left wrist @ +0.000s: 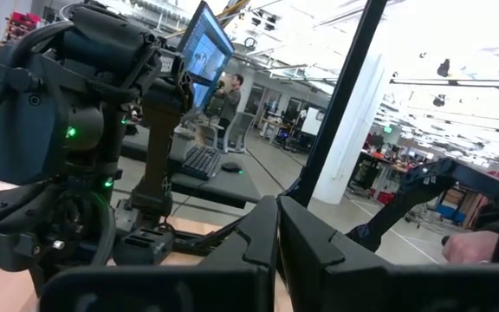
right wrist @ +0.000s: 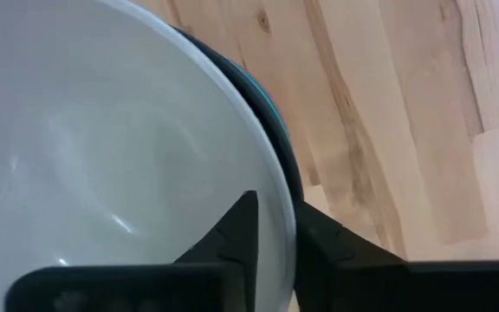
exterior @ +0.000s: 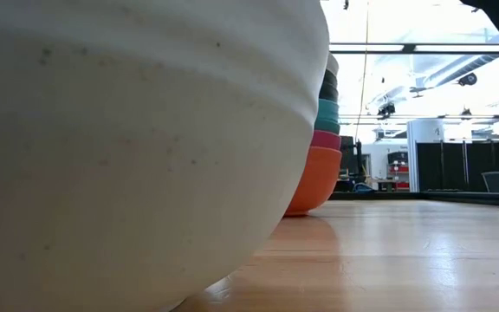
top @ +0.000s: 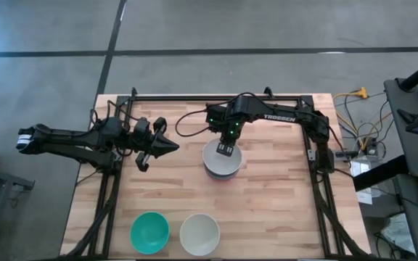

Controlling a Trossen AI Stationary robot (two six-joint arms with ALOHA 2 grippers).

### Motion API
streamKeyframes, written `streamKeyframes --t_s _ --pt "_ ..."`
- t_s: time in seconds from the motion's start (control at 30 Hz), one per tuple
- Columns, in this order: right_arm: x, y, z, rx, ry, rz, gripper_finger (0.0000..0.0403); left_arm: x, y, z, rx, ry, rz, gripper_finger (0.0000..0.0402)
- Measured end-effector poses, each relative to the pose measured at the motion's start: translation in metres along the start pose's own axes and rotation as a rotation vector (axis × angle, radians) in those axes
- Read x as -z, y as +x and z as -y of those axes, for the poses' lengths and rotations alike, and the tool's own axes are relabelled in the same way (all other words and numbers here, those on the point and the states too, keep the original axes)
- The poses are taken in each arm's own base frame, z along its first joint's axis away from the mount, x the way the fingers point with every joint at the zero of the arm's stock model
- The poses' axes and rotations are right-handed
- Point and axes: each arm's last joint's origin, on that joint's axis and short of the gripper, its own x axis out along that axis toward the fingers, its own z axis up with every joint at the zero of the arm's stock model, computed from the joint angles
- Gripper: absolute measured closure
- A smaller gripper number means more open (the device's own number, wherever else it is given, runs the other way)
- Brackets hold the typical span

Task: Nest bowls inside each other
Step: Stack the right white bowl on the black bowl

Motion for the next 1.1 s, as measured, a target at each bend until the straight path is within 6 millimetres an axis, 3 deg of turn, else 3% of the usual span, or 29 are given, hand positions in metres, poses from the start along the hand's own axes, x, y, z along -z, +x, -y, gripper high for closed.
streamKeyframes --t_s 0.2,0.43,0.7,1.1 --pt "-0.001 -0.008 -0.001 0.0 0.016 0.015 0.0335 0.0 0.0 0.0 0.001 -0.001 0.0 0.0402" --pt "-0.002 -0.032 -0.004 -0.006 0.014 0.058 0.0328 0.002 0.001 -0.001 -0.001 -0.002 -0.008 0.0402" --pt "0.002 -0.056 -0.007 -0.019 0.013 0.101 0.0334 0.024 0.018 -0.013 -0.062 -0.02 -0.101 0.0402" --pt "0.005 -0.033 -0.003 0.017 0.02 0.048 0.0349 0.059 0.065 -0.039 -0.171 -0.038 -0.252 0.0402"
